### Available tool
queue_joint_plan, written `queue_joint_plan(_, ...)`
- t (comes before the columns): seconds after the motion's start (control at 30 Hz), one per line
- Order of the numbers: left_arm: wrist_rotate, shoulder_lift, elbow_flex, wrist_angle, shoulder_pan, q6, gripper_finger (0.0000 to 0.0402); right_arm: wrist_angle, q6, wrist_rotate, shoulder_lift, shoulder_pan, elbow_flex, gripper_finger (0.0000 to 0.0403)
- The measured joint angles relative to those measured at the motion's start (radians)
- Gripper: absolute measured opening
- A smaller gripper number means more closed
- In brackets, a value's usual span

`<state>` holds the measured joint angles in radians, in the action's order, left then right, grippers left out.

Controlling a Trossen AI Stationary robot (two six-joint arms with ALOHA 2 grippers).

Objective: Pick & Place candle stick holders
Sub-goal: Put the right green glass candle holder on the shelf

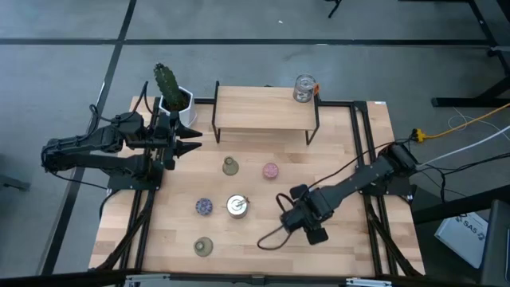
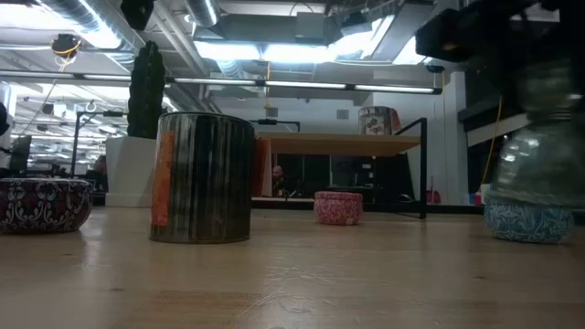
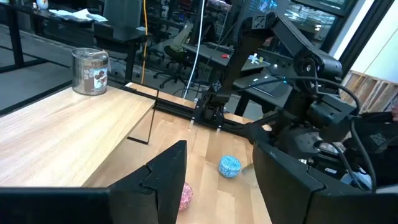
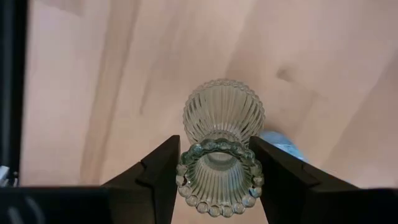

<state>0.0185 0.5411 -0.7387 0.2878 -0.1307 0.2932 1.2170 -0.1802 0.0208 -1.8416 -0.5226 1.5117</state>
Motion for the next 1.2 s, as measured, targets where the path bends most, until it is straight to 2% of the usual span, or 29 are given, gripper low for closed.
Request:
queue_joint_plan(0.47,0.000,0.000,0.000,0.000,0.000,0.000,0.0180,0.118,0.092,-0.002,0.000,0.208,0.130,0.0174)
queue_joint_plan(1.0,0.000,0.000,0.000,0.000,0.000,0.000,0.0180,0.342,0.089,0.030,0.002,0.428,0.457,0.0174)
queue_joint_plan(1.2,0.000,0.000,0.000,0.000,0.000,0.000,0.0180,0.354,0.086,0.071,0.002,0.514,0.550,0.0174)
